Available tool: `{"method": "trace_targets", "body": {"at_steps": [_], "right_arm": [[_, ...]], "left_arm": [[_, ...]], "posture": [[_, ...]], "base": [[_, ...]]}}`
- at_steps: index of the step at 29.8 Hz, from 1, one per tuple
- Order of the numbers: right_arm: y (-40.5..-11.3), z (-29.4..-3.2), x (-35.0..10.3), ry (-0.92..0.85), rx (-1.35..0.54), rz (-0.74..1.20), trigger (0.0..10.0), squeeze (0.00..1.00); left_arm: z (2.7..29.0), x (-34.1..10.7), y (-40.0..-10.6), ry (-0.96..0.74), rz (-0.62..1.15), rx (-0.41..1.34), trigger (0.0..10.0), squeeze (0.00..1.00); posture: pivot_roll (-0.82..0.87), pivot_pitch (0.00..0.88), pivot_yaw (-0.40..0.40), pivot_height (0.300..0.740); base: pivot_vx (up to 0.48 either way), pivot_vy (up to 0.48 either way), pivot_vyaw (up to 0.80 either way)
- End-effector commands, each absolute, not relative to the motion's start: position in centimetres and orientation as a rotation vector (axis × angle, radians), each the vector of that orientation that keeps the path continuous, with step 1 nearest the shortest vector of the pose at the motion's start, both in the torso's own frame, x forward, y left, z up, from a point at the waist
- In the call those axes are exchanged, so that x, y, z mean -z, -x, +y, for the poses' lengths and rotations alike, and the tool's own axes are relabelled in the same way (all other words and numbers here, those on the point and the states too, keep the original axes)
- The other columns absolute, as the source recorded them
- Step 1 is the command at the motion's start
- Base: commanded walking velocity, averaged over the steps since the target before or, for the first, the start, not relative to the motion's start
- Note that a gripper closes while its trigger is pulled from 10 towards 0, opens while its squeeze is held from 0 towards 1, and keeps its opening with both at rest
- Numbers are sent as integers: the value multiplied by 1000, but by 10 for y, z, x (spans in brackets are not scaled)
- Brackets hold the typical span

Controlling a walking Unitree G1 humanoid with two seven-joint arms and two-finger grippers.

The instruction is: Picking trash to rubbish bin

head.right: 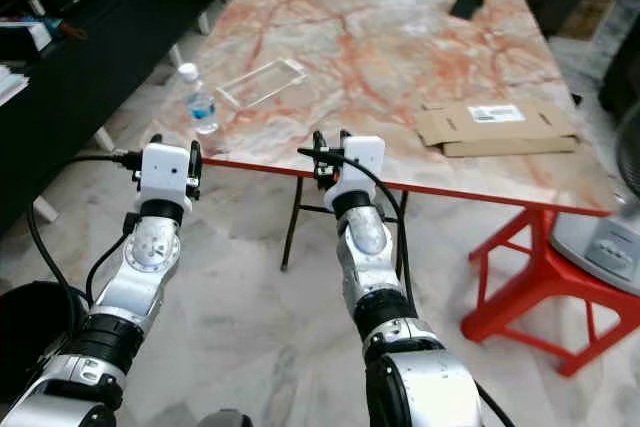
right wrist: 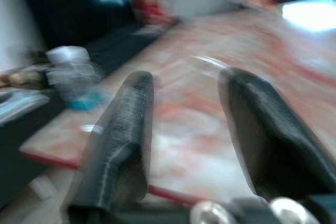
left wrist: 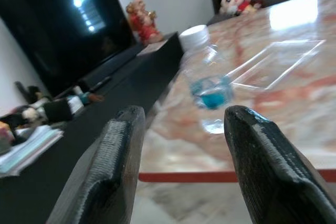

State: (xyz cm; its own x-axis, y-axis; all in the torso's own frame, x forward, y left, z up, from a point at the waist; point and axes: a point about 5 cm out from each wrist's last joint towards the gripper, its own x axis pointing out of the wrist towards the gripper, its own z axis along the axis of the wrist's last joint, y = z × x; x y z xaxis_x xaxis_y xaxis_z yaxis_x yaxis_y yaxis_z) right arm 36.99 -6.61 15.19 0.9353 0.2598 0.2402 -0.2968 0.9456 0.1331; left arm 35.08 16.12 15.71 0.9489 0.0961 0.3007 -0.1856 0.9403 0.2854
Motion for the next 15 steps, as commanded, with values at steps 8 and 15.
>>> {"method": "trace_targets", "body": {"at_steps": [8,15], "right_arm": [[-372,-71,-158,-203,-261,-243,10000,0],[-372,-70,-159,-217,-271,-248,10000,0]], "left_arm": [[154,-165,-352,-293,-315,-127,10000,0],[153,-166,-352,-293,-317,-125,10000,0]], "posture": [[126,99,-4,740],[126,96,-5,740]], "base": [[345,0,0],[346,0,-198]]}}
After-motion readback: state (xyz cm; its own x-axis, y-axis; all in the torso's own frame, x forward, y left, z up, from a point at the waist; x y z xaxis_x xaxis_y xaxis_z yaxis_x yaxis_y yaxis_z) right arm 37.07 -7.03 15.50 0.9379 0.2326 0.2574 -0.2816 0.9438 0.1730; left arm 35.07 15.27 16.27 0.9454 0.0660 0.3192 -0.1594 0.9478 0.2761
